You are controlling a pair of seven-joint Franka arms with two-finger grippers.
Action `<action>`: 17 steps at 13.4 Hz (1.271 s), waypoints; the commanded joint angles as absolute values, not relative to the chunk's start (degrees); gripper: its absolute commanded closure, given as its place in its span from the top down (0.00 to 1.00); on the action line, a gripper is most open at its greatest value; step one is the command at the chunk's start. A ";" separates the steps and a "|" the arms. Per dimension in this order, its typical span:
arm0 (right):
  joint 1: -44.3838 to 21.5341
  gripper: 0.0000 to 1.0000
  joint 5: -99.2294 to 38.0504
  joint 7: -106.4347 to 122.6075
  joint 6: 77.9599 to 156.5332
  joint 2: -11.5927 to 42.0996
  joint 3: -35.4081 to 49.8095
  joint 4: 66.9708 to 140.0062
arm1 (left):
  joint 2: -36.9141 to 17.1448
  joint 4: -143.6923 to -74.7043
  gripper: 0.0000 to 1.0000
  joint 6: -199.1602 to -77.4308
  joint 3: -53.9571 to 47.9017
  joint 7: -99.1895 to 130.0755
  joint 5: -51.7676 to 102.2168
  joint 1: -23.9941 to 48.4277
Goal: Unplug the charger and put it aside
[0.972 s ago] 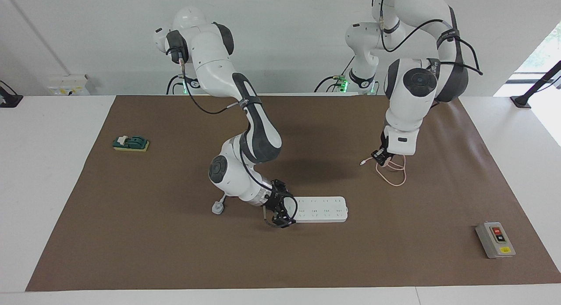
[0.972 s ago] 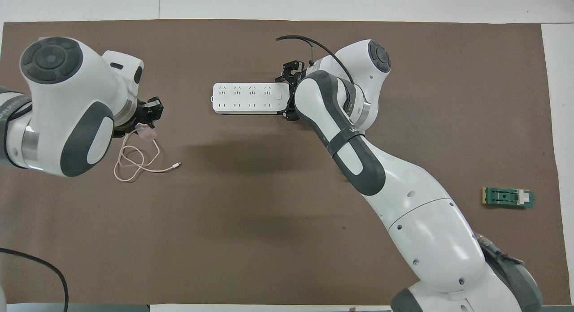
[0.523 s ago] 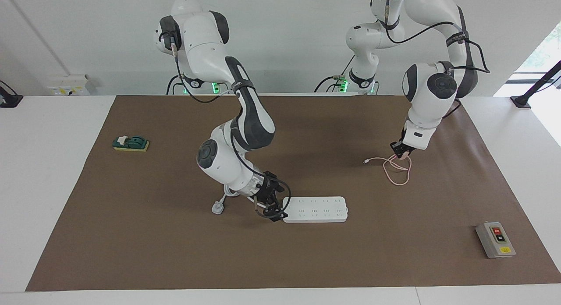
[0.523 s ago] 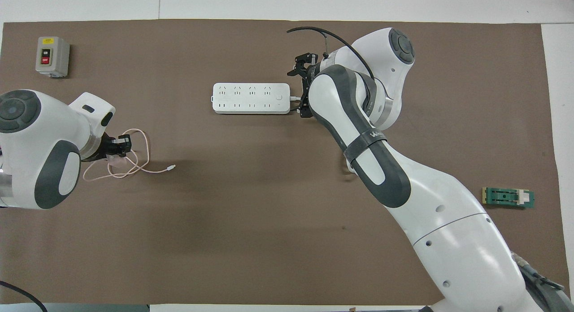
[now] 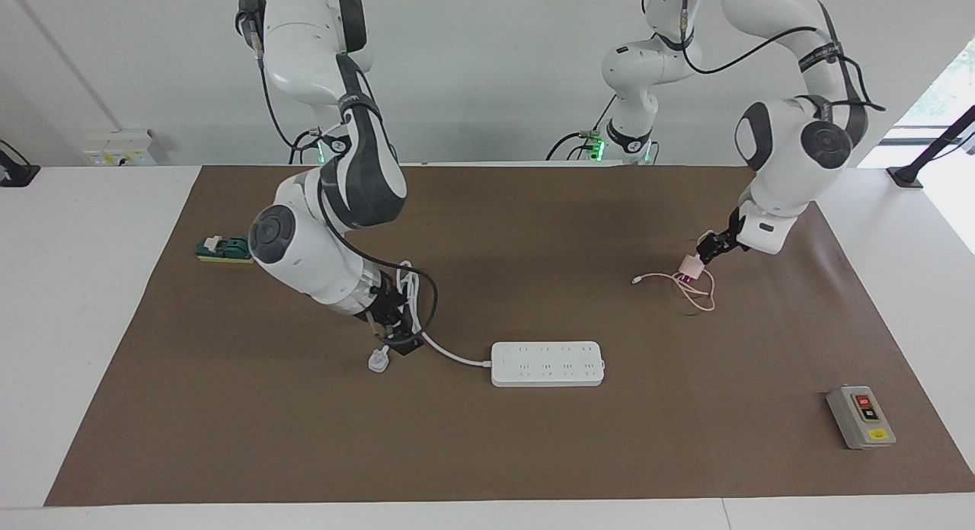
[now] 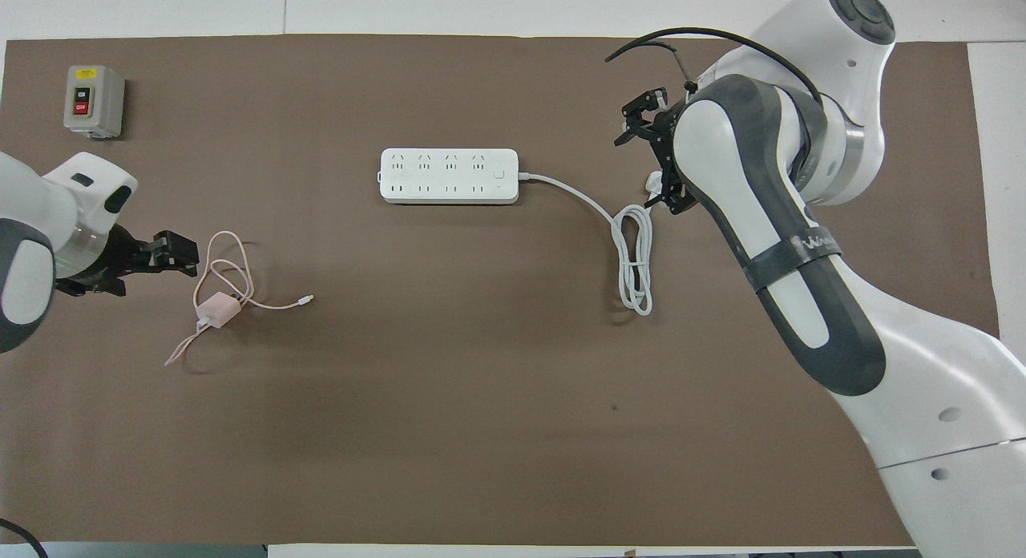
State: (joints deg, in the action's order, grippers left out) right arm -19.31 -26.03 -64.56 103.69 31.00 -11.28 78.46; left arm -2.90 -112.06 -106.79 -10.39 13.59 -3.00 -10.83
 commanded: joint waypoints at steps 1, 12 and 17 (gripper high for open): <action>-17.68 1.00 -19.10 -51.38 99.69 26.64 -11.25 80.95 | -3.78 -102.51 1.00 -98.02 -10.72 11.42 -1.15 -13.27; -11.78 1.00 -3.17 -14.35 88.95 18.55 -11.34 81.12 | 2.81 -90.09 1.00 -84.03 -9.76 13.45 -0.53 -15.65; -9.76 1.00 0.17 -7.75 85.17 12.15 -11.25 82.43 | 5.00 -92.63 1.00 -83.93 2.54 13.36 0.17 -2.66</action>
State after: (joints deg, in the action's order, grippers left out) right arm -10.59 -1.98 -10.78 85.49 16.44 -11.83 79.23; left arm 2.60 -89.73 -83.87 -1.83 12.89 -0.66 -7.70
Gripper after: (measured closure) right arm 0.000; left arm 0.000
